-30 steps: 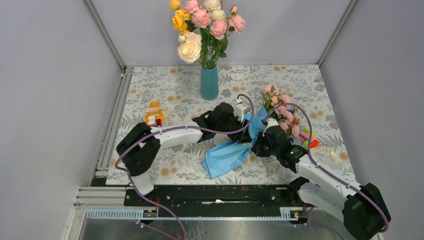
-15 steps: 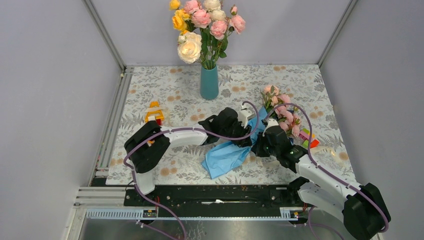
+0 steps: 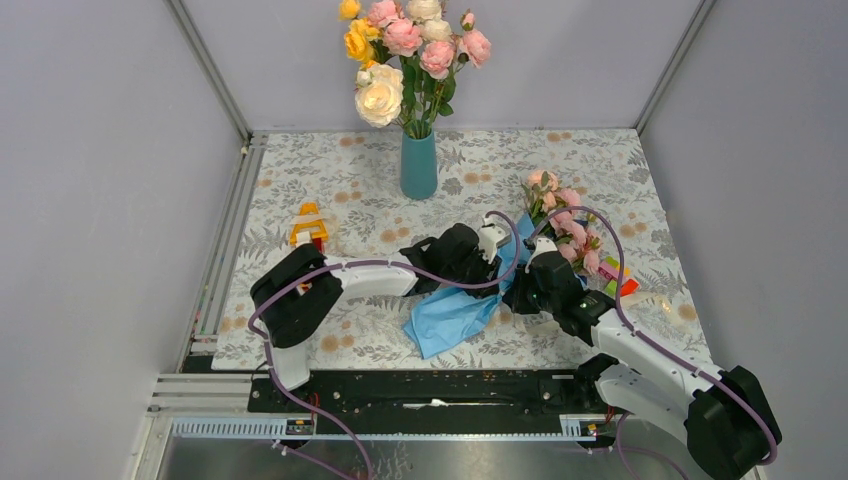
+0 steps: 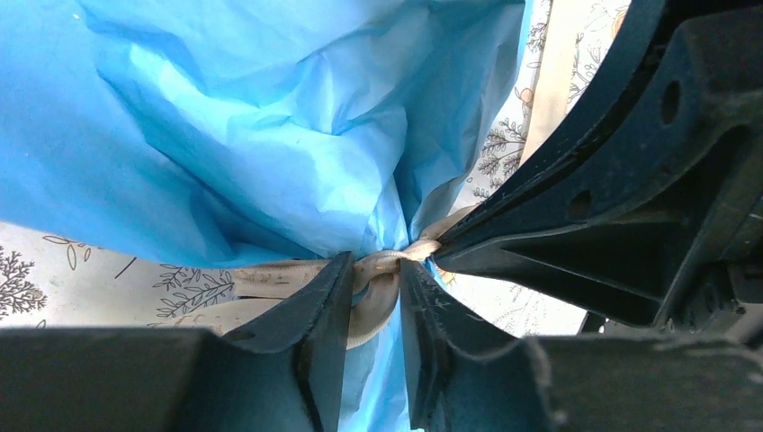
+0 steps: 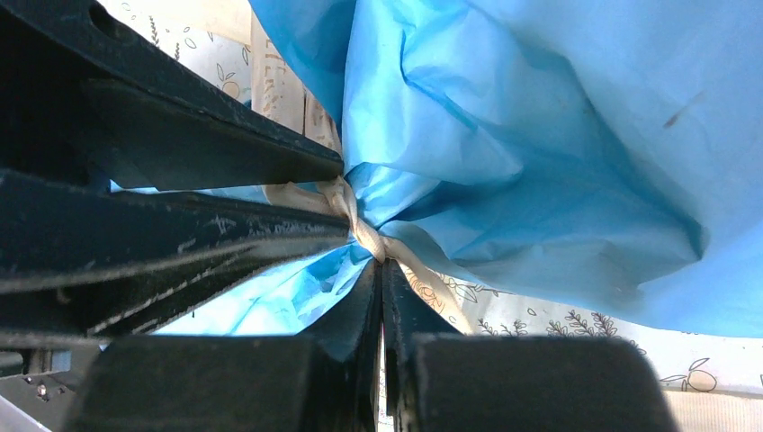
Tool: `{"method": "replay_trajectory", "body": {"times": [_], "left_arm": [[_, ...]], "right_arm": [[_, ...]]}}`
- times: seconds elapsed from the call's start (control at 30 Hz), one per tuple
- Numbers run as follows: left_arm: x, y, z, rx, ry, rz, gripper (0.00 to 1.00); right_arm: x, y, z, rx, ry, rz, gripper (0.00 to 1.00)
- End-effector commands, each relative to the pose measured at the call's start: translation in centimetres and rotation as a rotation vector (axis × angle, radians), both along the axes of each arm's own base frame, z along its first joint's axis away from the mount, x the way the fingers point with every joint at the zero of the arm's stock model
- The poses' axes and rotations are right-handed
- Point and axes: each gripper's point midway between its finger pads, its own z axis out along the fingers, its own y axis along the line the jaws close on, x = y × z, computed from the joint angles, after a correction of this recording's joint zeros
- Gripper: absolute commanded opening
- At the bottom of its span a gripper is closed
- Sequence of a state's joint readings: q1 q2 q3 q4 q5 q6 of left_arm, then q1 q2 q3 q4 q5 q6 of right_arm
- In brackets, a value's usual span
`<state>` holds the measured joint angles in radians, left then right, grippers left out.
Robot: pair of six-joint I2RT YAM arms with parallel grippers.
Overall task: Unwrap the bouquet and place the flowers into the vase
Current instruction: Untie the ribbon from the wrapping paper.
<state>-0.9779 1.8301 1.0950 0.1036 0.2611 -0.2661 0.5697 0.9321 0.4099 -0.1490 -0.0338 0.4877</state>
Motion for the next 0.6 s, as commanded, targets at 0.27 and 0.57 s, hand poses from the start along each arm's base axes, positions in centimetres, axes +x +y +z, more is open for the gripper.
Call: {"method": "replay_trajectory", "body": {"times": [0.27,0.57], "left_arm": [[0.5,-2.2,2.5,-0.104,-0.011,0.005,0.27],[0.9,-2.1,3.8,-0.149,-0.004,0.064,0.01]], "right_arm": [[0.0,-0.2,-0.2,-0.019,-0.004,-0.011,0.0],[0.2,-0.8,-0.3,-0.042,0.001,-0.046,0.0]]}}
